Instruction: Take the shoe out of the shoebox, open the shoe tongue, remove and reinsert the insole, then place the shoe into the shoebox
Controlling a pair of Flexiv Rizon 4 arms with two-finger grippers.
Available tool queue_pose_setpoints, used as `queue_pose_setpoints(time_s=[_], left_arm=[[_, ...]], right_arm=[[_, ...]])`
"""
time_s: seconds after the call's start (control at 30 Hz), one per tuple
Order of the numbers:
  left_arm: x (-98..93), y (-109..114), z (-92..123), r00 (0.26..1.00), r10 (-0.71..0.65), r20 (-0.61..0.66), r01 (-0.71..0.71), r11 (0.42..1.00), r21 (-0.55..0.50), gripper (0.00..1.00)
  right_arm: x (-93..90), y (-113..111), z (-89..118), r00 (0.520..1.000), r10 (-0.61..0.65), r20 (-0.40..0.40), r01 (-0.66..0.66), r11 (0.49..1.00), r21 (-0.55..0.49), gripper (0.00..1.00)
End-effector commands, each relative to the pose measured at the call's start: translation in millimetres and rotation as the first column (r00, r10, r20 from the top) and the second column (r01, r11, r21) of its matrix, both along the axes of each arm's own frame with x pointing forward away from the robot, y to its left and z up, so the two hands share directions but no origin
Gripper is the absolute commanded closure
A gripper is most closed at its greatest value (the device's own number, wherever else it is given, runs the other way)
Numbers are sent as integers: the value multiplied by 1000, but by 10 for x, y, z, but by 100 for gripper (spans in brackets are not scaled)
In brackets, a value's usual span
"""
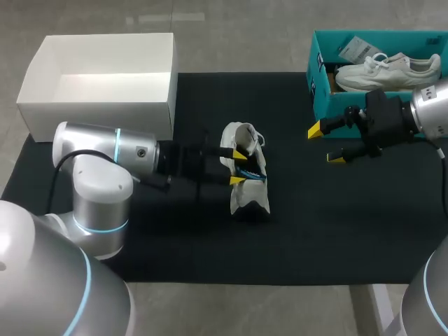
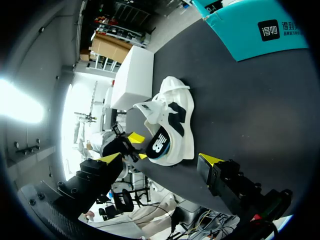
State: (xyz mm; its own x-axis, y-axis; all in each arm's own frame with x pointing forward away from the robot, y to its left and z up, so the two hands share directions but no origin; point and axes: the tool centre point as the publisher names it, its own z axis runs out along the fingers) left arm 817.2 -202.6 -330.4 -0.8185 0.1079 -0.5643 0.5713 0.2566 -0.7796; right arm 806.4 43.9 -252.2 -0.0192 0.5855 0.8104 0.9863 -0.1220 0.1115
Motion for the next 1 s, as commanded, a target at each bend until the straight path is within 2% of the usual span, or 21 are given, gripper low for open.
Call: queue_pose_setpoints(time_s=[0.03,0.07,0.1,0.33,0.63,1.0], left_arm=[[21,-57,-39,1000,-10,-3,10,1000,10,82],[24,-66,-46,1000,-10,-3,11,1000,11,87],[32,-80,-61,1000,-13,-3,13,1000,14,100],[63,-94,-144,999,-32,3,31,999,44,100],[213,-87,-239,998,-11,59,6,997,71,100],[295,-40,-346,998,7,56,-14,993,118,100]], right_arm=[[-6,11,3,1000,-2,-1,2,1000,-3,0],[-6,11,3,1000,-2,-1,2,1000,-3,0],[-6,11,3,1000,-2,-1,2,1000,-3,0],[-6,11,3,1000,-2,-1,2,1000,-3,0],[-6,11,3,1000,-2,-1,2,1000,-3,0],[-6,11,3,1000,-2,-1,2,1000,-3,0]])
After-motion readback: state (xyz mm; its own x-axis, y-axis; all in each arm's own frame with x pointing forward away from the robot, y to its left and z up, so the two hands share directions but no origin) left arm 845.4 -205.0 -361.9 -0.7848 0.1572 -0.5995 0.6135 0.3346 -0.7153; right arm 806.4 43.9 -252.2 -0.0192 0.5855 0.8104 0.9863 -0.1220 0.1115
